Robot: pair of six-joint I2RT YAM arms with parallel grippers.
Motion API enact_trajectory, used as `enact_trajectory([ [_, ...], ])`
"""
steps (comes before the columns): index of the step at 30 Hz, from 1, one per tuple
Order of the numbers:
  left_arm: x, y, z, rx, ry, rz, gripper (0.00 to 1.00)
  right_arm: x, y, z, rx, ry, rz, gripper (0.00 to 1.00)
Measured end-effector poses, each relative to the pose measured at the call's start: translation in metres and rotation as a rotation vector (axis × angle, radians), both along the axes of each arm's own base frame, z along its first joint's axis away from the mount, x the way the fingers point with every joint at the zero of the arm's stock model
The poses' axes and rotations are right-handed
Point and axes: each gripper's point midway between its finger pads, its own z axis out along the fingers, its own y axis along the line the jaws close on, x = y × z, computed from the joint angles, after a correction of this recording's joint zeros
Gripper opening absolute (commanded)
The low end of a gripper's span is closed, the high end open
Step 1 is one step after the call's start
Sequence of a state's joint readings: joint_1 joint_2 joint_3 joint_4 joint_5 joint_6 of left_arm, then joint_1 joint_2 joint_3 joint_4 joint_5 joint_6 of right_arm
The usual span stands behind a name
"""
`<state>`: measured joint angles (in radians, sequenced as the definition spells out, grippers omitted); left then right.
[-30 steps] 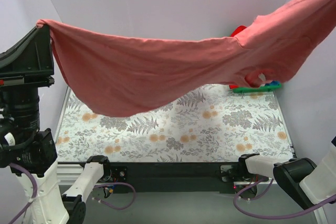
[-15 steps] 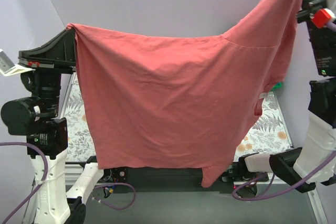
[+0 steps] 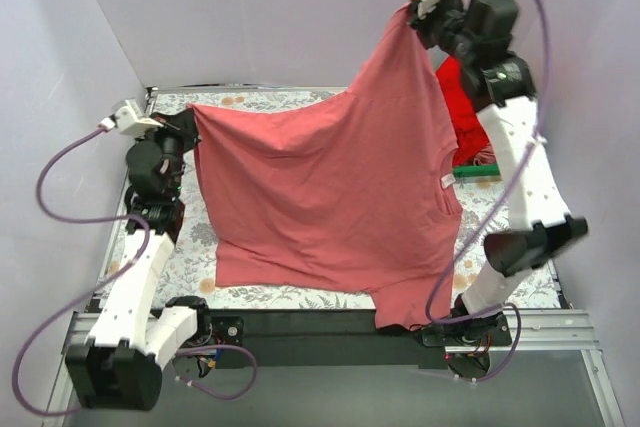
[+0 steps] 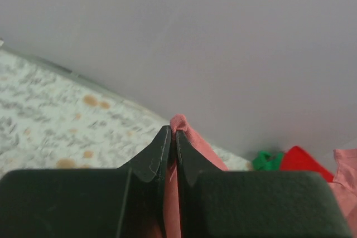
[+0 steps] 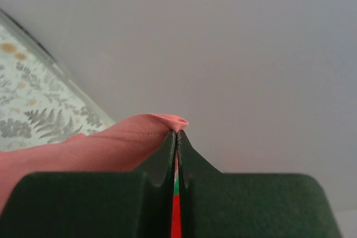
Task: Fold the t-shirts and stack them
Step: Flatten the tshirt out, then fold the tshirt
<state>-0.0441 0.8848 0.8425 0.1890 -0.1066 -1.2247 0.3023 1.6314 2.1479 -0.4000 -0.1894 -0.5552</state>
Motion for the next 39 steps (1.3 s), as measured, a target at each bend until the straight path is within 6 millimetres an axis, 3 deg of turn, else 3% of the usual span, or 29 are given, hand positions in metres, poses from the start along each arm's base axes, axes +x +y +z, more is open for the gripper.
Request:
enact_trajectory([
  [4,0.053,0.009,-0.094,0.019,0.221,0.06,0.0,0.075,0.029,-0.096,-0.031,0.187,0.024,0.01],
  [7,0.082,0.015,-0.148,0.029,0.348,0.08,0.0,0.127,0.048,-0.166,-0.058,0.28,0.022,0.01],
  [10,0.115,0.034,-0.19,0.016,0.445,0.11,0.0,0.166,0.059,-0.231,-0.09,0.343,0.003,0.01],
  [14,0.157,0.064,-0.222,-0.034,0.506,0.134,0.0,0.188,0.061,-0.295,-0.131,0.407,-0.022,0.01],
  [17,0.181,0.077,-0.236,-0.069,0.526,0.124,0.0,0.195,0.06,-0.303,-0.134,0.397,-0.04,0.01],
  [23,0.205,0.077,-0.258,-0.112,0.572,0.053,0.0,0.207,0.056,-0.281,-0.089,0.314,-0.056,0.01],
  [27,0.202,0.07,-0.269,-0.129,0.606,-0.001,0.0,0.2,0.044,-0.29,-0.076,0.351,-0.066,0.01],
  [32,0.2,0.065,-0.268,-0.138,0.598,-0.062,0.0,0.179,0.035,-0.298,-0.066,0.418,-0.045,0.01],
  [39,0.175,0.072,-0.286,-0.162,0.641,-0.082,0.0,0.138,0.042,-0.275,-0.028,0.456,0.05,0.01],
])
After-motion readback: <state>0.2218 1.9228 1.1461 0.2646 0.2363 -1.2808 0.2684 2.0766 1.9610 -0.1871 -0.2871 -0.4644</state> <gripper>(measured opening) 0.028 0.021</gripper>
